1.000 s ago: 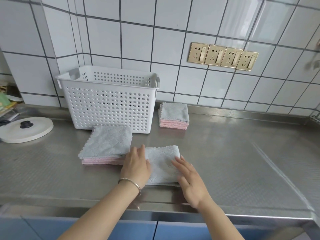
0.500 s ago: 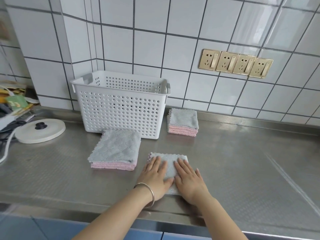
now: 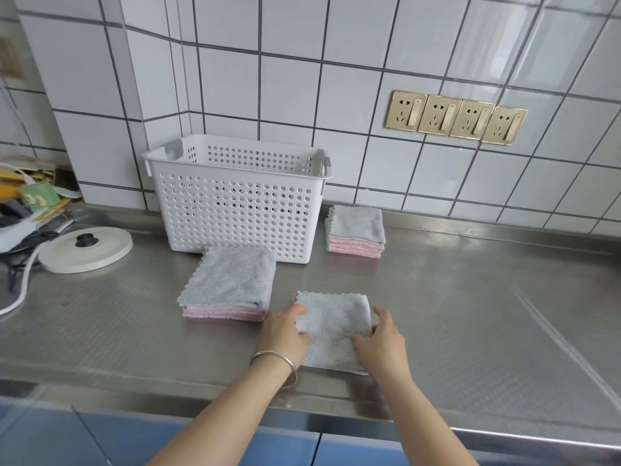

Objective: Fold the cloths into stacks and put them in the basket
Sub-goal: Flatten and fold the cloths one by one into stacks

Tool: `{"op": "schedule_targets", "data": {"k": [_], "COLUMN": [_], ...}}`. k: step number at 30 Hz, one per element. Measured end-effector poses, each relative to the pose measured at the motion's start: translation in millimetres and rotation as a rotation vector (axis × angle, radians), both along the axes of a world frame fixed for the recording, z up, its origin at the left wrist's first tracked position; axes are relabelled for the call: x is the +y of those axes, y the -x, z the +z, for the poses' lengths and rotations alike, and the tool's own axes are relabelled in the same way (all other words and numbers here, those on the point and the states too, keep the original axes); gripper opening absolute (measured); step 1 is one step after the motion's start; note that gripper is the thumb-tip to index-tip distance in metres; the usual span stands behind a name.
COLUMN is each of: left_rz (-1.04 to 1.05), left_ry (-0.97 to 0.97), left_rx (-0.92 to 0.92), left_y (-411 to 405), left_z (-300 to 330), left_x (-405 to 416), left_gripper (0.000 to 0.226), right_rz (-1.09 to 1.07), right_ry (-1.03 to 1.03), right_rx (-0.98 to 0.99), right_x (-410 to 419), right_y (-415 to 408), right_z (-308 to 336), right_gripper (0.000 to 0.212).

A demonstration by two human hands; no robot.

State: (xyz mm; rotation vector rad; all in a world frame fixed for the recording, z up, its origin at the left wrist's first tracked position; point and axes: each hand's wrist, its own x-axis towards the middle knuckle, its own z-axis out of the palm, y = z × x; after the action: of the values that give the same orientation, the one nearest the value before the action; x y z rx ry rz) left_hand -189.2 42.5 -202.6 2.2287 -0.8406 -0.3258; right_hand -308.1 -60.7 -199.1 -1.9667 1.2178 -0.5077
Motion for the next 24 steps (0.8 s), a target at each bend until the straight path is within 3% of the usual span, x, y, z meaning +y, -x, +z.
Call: {"op": "schedule_targets", "data": {"k": [5,10,12,15,19,24], "left_rz": [0.026,-0.007,-0.007,-0.007,-0.003,0.051], "left_ry": [0.135,0.247,0.278,0.308,0.399,0.351], "left_rx": [0.082,-0.067,-0.031,0.035,-0.007,-0.023], "left_y": [2,7,4,-2,-19,-66], "left_z": [3,-1,-1,5,27,70], "left_x": [3,5,4,-1,-2,13], "left_gripper": [0.039,0.036,0.035,0.034,0.035,0.040], "right_rz": [-0.014,-0.045,-0.049,-0.058,-0.029,0.103], "right_ry": [0.015,0.073,0.071,-0.021,-0.151,-0.267], "right_rx": [-0.057,-0.132,-0.161,-0.238,-0.357,-0.408], "right_x": [10,17,12,1,-15,-18], "right_y": [10,12,8,1,-21,-65], "right_z": [1,-2,0,2,14,51], "right_gripper": [0.050,0.048,0.047,0.046,0.044,0.044]}}
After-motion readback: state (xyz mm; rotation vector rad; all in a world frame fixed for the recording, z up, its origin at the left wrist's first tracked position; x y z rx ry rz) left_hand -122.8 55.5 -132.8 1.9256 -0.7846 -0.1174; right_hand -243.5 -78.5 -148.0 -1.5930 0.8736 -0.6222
